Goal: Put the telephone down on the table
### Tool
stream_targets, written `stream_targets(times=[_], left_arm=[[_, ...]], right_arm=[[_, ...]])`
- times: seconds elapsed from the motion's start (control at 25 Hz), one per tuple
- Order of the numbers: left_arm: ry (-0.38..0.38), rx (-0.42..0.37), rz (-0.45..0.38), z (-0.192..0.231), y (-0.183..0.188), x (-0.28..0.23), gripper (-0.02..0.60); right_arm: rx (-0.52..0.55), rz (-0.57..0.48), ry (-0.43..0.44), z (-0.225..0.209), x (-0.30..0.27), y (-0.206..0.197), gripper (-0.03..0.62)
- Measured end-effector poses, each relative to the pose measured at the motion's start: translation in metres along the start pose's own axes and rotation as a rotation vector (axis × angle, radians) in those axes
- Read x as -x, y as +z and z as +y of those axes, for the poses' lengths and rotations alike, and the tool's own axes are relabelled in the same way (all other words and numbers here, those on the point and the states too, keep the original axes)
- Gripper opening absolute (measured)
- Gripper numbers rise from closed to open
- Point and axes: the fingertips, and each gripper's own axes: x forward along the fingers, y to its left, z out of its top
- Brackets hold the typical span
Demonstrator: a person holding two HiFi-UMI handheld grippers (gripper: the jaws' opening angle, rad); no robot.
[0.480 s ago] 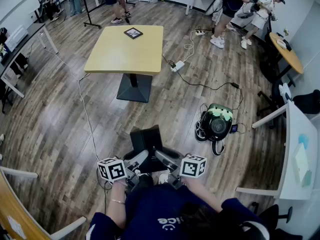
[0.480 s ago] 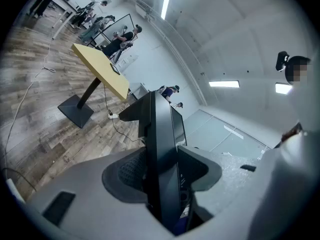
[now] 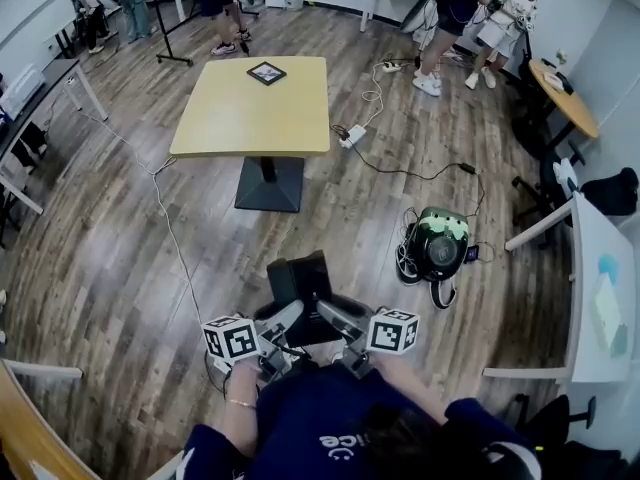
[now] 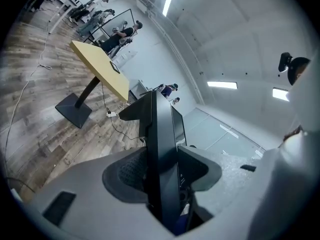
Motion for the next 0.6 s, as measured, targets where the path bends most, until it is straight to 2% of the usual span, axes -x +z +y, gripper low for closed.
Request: stream_targets(times=[0.32, 0.6], left_arm=[[-0.021, 0.009, 0.023, 0.017, 0.012, 0.005, 0.190], [-0.010, 0.017, 0.013, 0.034, 0.027, 0.000, 0.190]], right_arm=[[-0.008, -0.030, -0.029, -0.002, -0.021, -0.001, 0.200], [-0.009, -0.010, -0.024, -0.012, -0.040, 0.008, 0.201]])
